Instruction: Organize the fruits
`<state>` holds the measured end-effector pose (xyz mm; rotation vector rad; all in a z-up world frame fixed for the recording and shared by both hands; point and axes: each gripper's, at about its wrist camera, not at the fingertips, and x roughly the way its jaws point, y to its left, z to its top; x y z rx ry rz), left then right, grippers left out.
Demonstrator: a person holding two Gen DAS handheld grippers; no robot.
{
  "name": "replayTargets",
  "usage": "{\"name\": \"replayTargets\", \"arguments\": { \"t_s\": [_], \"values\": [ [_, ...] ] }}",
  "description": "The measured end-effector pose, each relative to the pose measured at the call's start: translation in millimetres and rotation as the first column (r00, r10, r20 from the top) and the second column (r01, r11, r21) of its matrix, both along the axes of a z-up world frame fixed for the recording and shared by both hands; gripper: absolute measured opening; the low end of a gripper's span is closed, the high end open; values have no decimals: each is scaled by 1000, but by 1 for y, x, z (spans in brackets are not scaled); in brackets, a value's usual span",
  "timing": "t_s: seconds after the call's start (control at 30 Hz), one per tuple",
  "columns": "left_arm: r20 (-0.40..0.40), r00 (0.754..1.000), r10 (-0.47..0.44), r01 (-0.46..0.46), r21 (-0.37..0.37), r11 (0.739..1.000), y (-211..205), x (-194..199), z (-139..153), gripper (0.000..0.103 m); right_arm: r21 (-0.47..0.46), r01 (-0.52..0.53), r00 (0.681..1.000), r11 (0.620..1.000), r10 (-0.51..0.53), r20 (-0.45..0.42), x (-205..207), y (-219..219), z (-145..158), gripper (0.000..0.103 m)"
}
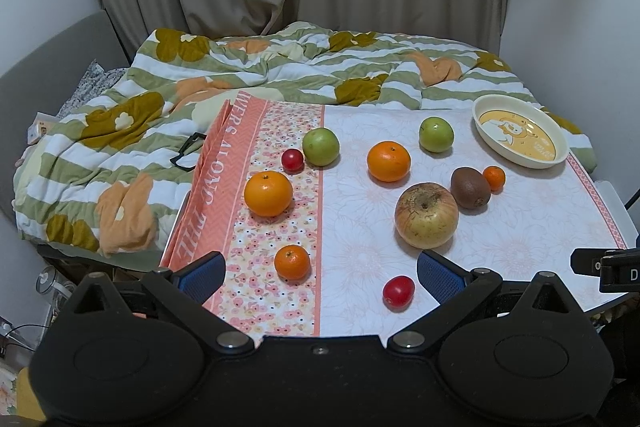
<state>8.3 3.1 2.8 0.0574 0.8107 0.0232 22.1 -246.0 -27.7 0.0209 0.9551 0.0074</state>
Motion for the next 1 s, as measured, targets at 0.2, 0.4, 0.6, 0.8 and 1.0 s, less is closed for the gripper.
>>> {"name": "replayTargets", "arguments": {
  "t_s": [0.2, 0.4, 0.6, 0.8, 1.0],
  "values": [
    [1, 1000, 1, -1, 0, 1000, 1, 0, 0, 103, 1, -1, 1000, 1000, 1, 0, 0, -1, 1, 103],
    [1, 1000, 2, -2, 2, 1000, 1, 0, 0, 103, 1, -1, 1000, 1000, 1, 0, 0, -1, 1, 103],
    [-3, 1000, 14, -14, 10, 1000, 4, 0, 2, 103, 8, -7, 1000, 1000, 7, 1, 2, 2, 4, 103],
    [-7, 999, 51, -51, 29, 998, -2, 0, 9, 103, 21, -45, 999, 999, 45, -2, 7, 5, 11, 103],
    [9, 998, 69, -70, 54, 996, 0, 6, 5, 103, 18, -131, 991, 991, 130, 24, 17, -1, 10, 103]
  ]
}}
